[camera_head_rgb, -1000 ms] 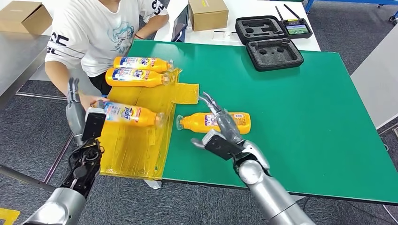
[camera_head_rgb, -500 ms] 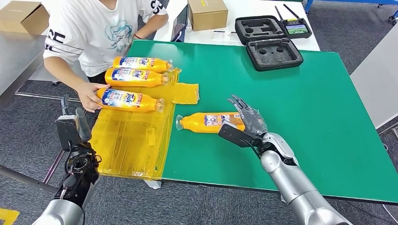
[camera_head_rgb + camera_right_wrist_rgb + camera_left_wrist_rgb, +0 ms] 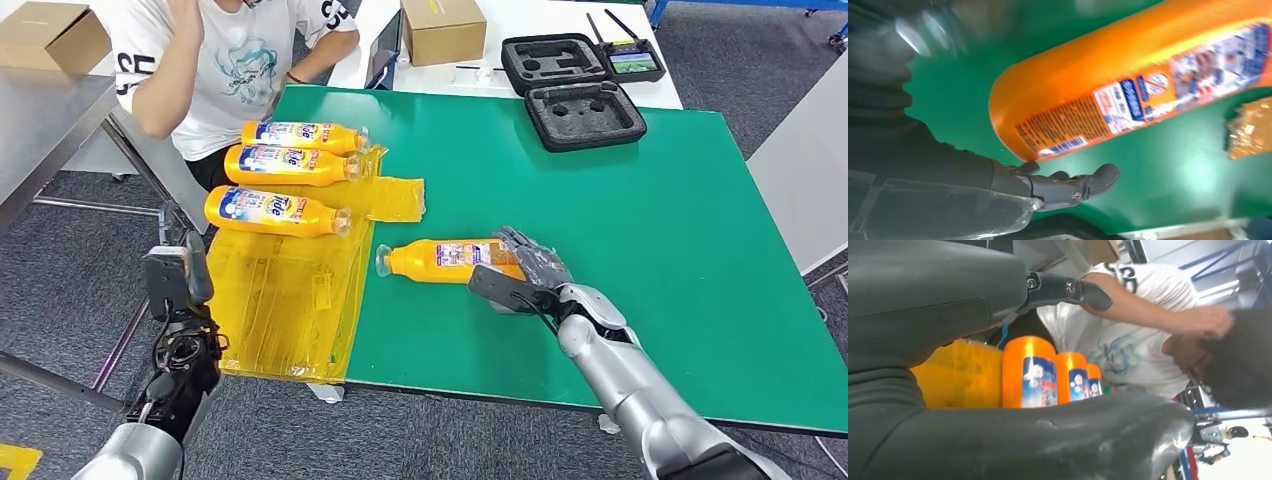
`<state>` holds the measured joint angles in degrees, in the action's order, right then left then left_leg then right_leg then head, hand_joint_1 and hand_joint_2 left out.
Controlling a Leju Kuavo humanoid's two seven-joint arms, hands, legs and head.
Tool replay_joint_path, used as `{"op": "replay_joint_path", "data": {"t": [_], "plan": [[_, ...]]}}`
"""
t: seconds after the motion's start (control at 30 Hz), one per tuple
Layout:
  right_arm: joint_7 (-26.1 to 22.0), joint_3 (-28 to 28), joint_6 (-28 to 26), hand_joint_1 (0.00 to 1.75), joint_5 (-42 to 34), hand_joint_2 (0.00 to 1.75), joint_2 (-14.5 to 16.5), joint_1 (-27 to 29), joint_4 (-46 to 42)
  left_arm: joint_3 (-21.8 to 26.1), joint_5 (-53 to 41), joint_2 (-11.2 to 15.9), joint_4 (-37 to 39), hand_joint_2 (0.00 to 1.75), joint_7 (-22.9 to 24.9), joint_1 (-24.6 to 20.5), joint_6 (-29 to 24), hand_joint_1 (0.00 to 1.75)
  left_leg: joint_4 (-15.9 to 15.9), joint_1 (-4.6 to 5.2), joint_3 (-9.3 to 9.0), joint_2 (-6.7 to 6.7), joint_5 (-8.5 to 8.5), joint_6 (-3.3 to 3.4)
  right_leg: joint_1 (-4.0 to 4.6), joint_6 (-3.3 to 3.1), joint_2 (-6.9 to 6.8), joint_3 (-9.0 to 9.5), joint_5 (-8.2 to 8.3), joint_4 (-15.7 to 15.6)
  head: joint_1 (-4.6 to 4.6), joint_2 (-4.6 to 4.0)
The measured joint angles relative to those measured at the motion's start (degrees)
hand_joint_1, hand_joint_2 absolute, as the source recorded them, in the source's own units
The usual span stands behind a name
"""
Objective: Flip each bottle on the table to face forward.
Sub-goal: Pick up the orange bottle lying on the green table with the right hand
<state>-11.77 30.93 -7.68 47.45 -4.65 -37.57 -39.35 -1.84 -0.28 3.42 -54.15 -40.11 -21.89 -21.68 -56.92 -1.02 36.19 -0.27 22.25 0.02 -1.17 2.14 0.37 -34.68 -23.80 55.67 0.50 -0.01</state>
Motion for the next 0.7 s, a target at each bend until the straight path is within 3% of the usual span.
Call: {"op": "replay_joint_path", "data": {"t": [0.23,0.7], "plan": [[1.50,0.51,-0.19,0.00,0.93,1.75,1.07,-4.27,7.11,-1.32,0.94,-0.48,2.72,0.00,-0.02,-0.81,0.44,0.00,-0.01,0.00,-0.01,0.00,0.00,0.00,0.00,0.00,0.00,-0.01,0.00,0.00,0.01,0.01],[2.53,0.89,-0.38,0.00,1.93,1.75,4.05,-7.99,12.44,-1.83,2.17,-0.96,4.46,0.00,-0.02,-1.29,-0.29,0.00,0.00,-0.01,-0.01,0.01,0.00,0.00,0.02,0.00,0.02,-0.01,0.00,0.01,0.01,0.00]]}}
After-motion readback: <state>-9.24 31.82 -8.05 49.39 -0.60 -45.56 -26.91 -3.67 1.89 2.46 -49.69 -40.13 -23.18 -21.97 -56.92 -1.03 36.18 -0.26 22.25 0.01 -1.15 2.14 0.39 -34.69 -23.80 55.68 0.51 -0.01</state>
